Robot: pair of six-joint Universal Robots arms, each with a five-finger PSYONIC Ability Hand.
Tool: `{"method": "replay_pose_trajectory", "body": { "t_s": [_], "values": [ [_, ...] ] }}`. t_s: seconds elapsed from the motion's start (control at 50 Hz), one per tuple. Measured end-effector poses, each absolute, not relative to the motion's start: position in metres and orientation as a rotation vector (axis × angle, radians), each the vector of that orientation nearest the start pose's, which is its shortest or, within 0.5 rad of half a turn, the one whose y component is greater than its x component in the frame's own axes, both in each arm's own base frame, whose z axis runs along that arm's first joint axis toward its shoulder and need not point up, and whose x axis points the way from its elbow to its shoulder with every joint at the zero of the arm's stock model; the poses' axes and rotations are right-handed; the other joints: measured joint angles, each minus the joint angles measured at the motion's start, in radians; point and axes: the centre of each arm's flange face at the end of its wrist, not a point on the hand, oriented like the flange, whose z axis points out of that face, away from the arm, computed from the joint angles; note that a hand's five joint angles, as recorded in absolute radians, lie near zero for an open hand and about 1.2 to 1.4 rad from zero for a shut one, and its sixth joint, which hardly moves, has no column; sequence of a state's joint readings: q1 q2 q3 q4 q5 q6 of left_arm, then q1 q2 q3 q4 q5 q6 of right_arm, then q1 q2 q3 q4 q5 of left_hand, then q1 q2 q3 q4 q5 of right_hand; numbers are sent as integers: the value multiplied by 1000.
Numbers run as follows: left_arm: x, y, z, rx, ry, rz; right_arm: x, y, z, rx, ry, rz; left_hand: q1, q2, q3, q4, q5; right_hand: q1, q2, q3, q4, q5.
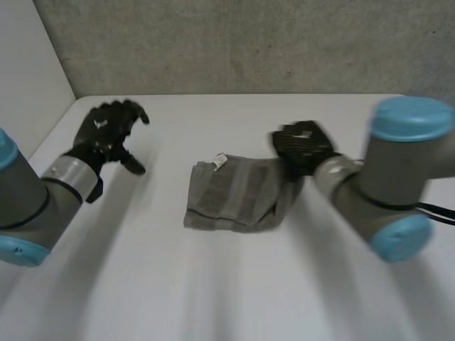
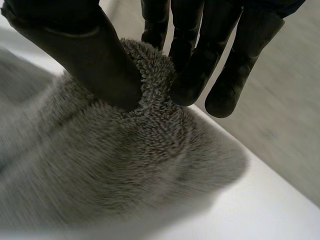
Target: Fold the towel.
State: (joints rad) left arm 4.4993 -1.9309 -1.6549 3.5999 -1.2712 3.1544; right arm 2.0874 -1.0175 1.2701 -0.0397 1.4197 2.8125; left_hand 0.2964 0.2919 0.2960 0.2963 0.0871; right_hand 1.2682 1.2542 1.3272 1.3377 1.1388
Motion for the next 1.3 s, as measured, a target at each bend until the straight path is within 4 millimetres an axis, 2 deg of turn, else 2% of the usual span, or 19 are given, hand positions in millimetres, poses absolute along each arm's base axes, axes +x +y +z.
{"method": "replay_pose_trajectory", "body": {
  "t_s": [0.08,0.1,0.14,0.18,0.22,0.26,0.3,0.32,0.34,0.46,0.52,0.58,0.7,0.84,0.92,1.02,1.14,1.22,1.3],
  "values": [
    [-236,-325,232,561,2400,-2588,386,-242,197,-1196,1879,-1707,0,0,0,0,0,1,3,0,0,0],
    [-237,-324,237,541,2402,-2613,394,-235,193,-1217,1863,-1688,0,0,0,0,0,5,3,0,0,0],
    [-238,-325,249,483,2410,-2681,421,-212,174,-1293,1833,-1601,0,0,0,0,0,9,2,-6,-10,-4],
    [-238,-325,254,449,2420,-2715,435,-199,160,-1336,1830,-1547,0,0,0,0,0,-32,-37,-51,-67,-46],
    [-239,-326,257,418,2436,-2739,445,-187,142,-1380,1857,-1487,0,0,0,0,0,-406,-420,-424,-440,-428],
    [-240,-328,256,405,2452,-2741,448,-183,133,-1395,1892,-1462,0,0,0,0,0,-692,-689,-686,-718,-715],
    [-242,-329,252,397,2474,-2734,446,-184,130,-1393,1942,-1453,0,0,0,0,0,-961,-949,-964,-1017,-1022],
    [-243,-331,250,396,2483,-2729,444,-187,133,-1378,1966,-1464,0,0,0,0,0,-1001,-988,-1010,-1065,-1076],
    [-244,-331,249,398,2490,-2725,443,-189,135,-1369,1975,-1469,0,0,0,0,0,-1014,-1000,-1027,-1076,-1078],
    [-259,-340,236,439,2539,-2700,410,-221,181,-1189,2067,-1565,0,0,0,0,0,-1026,-1004,-1078,-1079,-1078],
    [-269,-342,228,464,2581,-2674,392,-234,194,-1115,2096,-1594,0,0,0,0,0,-1030,-1004,-1078,-1079,-1078],
    [-275,-340,217,479,2647,-2620,376,-246,198,-1060,2125,-1612,0,0,0,0,0,-1030,-1004,-1078,-1079,-1078],
    [-290,-326,188,527,2818,-2449,365,-262,185,-997,2164,-1610,0,0,0,0,2,-1030,-1004,-1078,-1079,-1078],
    [-301,-305,152,609,2960,-2247,372,-273,158,-912,2184,-1541,0,0,0,0,2,-1030,-1004,-1078,-1079,-1078],
    [-301,-299,130,686,2969,-2142,378,-279,139,-856,2202,-1493,0,0,0,0,2,-1030,-1004,-1078,-1079,-1078],
    [-298,-298,114,760,2928,-2056,382,-285,120,-830,2225,-1461,0,0,0,0,2,-1031,-1004,-1078,-1079,-1078],
    [-294,-299,113,768,2881,-2026,383,-287,118,-824,2229,-1464,0,0,0,0,1,-1044,-1004,-1078,-1079,-1078],
    [-293,-301,125,761,2849,-2063,383,-287,134,-812,2204,-1495,0,0,0,0,-7,-1044,-1004,-1078,-1079,-1078],
    [-294,-302,148,763,2799,-2144,381,-284,160,-794,2166,-1539,-5,-2,-4,-2,-8,-1044,-1004,-1078,-1079,-1078]
  ]
}}
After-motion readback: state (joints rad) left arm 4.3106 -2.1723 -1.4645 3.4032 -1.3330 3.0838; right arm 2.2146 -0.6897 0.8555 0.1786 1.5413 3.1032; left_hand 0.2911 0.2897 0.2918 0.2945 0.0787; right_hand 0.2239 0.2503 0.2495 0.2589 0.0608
